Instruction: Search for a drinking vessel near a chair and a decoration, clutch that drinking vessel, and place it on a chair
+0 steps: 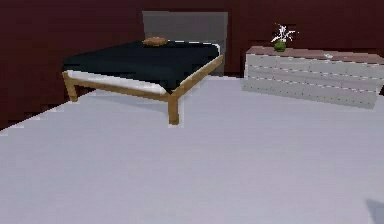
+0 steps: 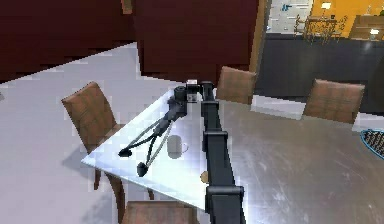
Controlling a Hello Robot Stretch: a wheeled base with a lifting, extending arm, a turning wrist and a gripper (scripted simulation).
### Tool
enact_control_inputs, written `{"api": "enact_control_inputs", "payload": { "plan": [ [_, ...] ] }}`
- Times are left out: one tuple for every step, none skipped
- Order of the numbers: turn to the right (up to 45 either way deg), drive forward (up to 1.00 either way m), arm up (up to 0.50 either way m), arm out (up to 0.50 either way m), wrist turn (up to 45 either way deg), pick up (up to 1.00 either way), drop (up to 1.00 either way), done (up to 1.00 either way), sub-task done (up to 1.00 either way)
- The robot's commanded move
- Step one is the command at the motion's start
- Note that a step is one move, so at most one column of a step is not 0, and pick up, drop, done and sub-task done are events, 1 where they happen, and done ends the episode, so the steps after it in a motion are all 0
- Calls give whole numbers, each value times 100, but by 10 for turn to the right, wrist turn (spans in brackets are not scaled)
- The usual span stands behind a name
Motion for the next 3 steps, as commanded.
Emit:
{"api": "enact_control_inputs", "payload": {
  "plan": [
    [0,0,0,0,450,0,0,0,0],
    [0,0,0,0,450,0,0,0,0],
    [0,0,0,0,330,0,0,0,0]
  ]
}}
